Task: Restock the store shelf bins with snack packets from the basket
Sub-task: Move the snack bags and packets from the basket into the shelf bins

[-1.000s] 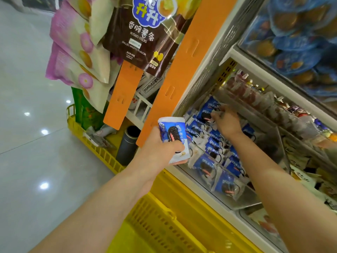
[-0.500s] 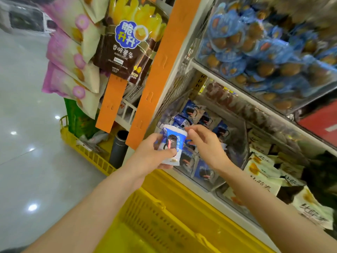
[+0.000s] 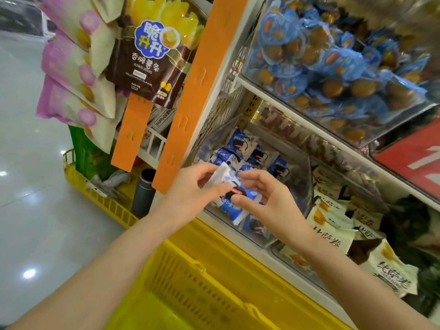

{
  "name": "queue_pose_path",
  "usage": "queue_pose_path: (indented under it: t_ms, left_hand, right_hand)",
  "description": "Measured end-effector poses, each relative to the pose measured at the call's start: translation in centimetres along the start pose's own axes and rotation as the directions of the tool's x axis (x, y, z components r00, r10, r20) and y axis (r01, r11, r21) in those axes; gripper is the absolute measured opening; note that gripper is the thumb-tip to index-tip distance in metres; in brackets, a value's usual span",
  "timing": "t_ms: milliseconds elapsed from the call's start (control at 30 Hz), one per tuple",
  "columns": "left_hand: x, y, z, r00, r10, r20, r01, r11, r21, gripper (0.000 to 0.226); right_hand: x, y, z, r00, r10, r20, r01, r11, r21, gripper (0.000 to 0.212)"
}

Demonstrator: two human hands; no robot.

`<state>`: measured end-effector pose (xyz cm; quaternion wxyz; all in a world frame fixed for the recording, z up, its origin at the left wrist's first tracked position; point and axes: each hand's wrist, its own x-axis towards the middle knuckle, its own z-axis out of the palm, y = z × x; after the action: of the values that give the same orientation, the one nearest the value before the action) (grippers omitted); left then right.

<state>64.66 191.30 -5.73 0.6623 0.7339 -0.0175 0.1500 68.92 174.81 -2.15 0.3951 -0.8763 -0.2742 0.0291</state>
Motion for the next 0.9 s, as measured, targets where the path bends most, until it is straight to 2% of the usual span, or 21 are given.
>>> queue_pose_path:
  t_ms: [100, 200, 233, 300, 367, 433, 467, 533, 600, 633, 733, 833, 900]
  left_hand:
    - [0.1, -0.2, 1.0, 0.998, 0.038, 0.04, -0.038, 0.999, 0.004, 0.02]
    - [0.6, -0.4, 1.7, 0.998, -0.03, 0.05, 0.038, 0.985, -0.167, 0.026]
    - [0.7, -0.5, 1.9, 0.995, -0.078, 0.057, 0.089, 0.968, -0.234, 0.031]
    - [0.7, -0.6, 2.4, 0.988, -0.133, 0.072, 0.148, 0.953, -0.266, 0.031]
    - [0.6, -0.8, 2.8, 0.989, -0.134, 0.059, 0.144, 0.954, -0.262, 0.023]
    - [0.6, -0.6, 2.6, 0.994, -0.104, 0.042, 0.111, 0.967, -0.23, 0.023]
    - [0.7, -0.5, 2.3, 0.997, -0.063, 0.044, 0.069, 0.986, -0.15, 0.024]
    - [0.9, -0.3, 1.8, 0.993, 0.025, 0.111, -0.034, 0.996, 0.082, 0.025]
    - [1.1, -0.2, 1.7, 0.977, 0.074, 0.2, -0.113, 0.975, 0.192, 0.026]
    - [1.2, -0.2, 1.9, 0.97, 0.087, 0.229, -0.135, 0.97, 0.204, 0.026]
    - [1.9, 0.1, 2.5, 0.964, 0.127, 0.232, -0.186, 0.949, 0.254, 0.03]
    - [3.2, -0.1, 2.2, 0.968, 0.208, 0.14, -0.244, 0.912, 0.33, 0.034]
    - [4.0, -0.8, 1.6, 0.959, 0.258, 0.113, -0.281, 0.838, 0.467, 0.032]
  right_hand:
    - [-0.2, 0.3, -0.4, 0.999, 0.035, 0.034, -0.036, 0.999, 0.034, 0.028]
    - [-0.5, 0.4, -0.9, 0.992, 0.122, 0.034, -0.126, 0.973, 0.195, 0.02]
    - [-0.6, 0.5, -0.9, 0.986, 0.166, 0.023, -0.166, 0.946, 0.278, 0.02]
    - [-0.5, 0.7, -0.9, 0.96, 0.279, 0.011, -0.256, 0.863, 0.435, 0.028]
    - [-0.3, 0.8, -1.0, 0.939, 0.343, 0.017, -0.309, 0.825, 0.474, 0.034]
    - [-0.2, 0.8, -1.2, 0.938, 0.345, 0.034, -0.329, 0.855, 0.402, 0.041]
    - [-0.2, 0.8, -1.4, 0.946, 0.325, 0.011, -0.311, 0.896, 0.318, 0.046]
    - [-0.5, 1.0, -1.9, 0.981, 0.167, -0.104, -0.168, 0.986, 0.001, 0.054]
    - [-0.9, 0.9, -2.1, 0.998, -0.025, -0.065, 0.006, 0.961, -0.276, 0.058]
    - [-1.0, 0.9, -2.0, 0.998, -0.056, -0.011, 0.049, 0.939, -0.34, 0.054]
    - [-0.8, 1.0, -2.0, 0.999, -0.035, 0.023, 0.041, 0.925, -0.377, 0.039]
    - [0.7, 1.5, -3.2, 0.991, 0.033, -0.13, -0.079, 0.928, -0.364, 0.036]
    - [2.7, 2.1, -4.3, 0.96, 0.128, -0.251, -0.213, 0.913, -0.347, 0.042]
